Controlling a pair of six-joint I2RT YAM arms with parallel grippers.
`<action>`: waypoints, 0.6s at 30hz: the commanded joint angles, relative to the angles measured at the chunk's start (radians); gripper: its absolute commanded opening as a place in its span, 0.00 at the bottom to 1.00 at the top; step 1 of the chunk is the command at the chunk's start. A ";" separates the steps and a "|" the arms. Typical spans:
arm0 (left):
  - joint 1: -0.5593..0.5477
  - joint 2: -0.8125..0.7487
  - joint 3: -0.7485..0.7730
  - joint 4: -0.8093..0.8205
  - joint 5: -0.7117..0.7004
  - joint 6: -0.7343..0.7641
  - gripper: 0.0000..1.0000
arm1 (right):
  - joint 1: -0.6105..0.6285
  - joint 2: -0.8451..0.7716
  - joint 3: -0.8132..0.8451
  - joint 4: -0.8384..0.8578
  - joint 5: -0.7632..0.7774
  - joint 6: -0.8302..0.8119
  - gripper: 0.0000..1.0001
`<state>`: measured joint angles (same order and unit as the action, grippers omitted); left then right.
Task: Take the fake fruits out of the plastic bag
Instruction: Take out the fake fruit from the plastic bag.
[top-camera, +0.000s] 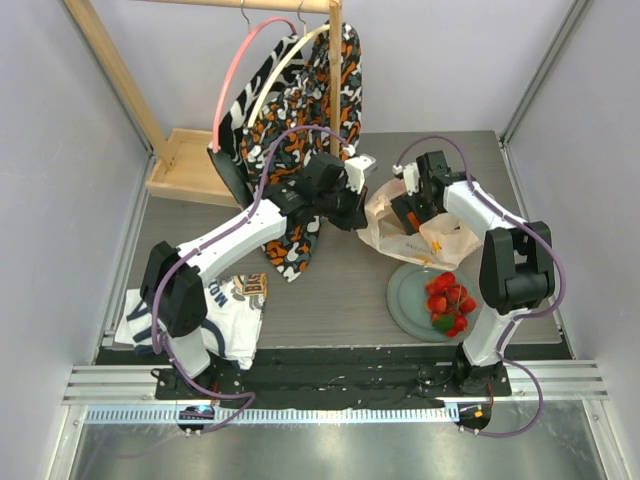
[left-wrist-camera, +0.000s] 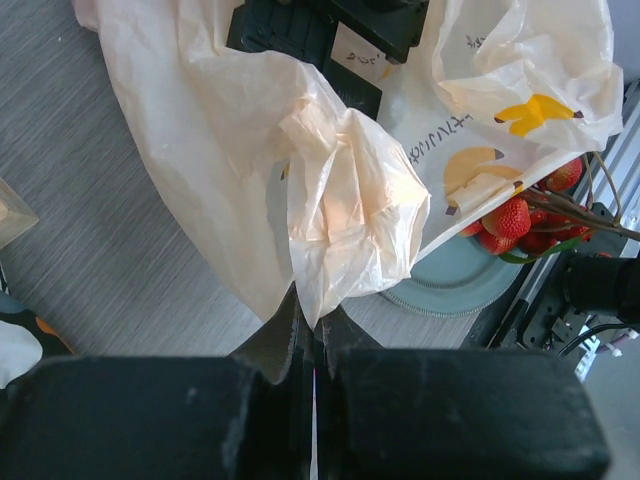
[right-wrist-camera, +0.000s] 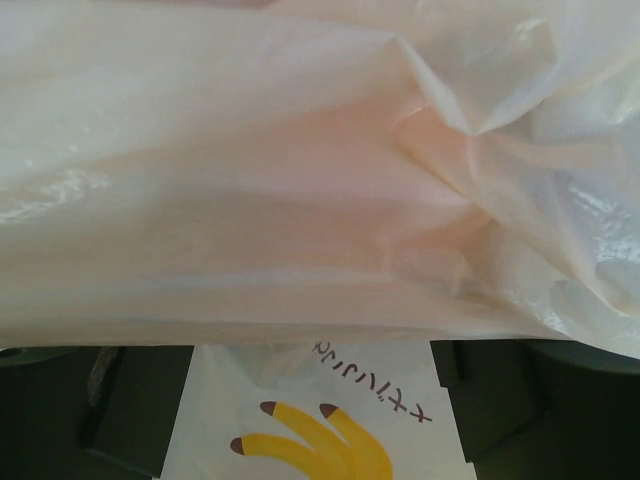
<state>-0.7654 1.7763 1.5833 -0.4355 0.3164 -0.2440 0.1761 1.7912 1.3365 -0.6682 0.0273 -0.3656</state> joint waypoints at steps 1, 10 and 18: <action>0.003 0.000 -0.003 0.040 0.026 0.020 0.00 | 0.000 -0.038 0.044 0.050 0.049 0.024 0.99; 0.005 0.008 0.001 0.041 0.033 0.026 0.00 | 0.002 0.178 0.219 0.048 0.097 -0.007 1.00; 0.003 0.000 0.000 0.041 0.030 0.038 0.00 | 0.002 0.240 0.202 0.030 0.152 -0.055 0.99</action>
<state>-0.7643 1.7908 1.5814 -0.4301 0.3256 -0.2237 0.1780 2.0323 1.5406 -0.6365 0.1085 -0.3882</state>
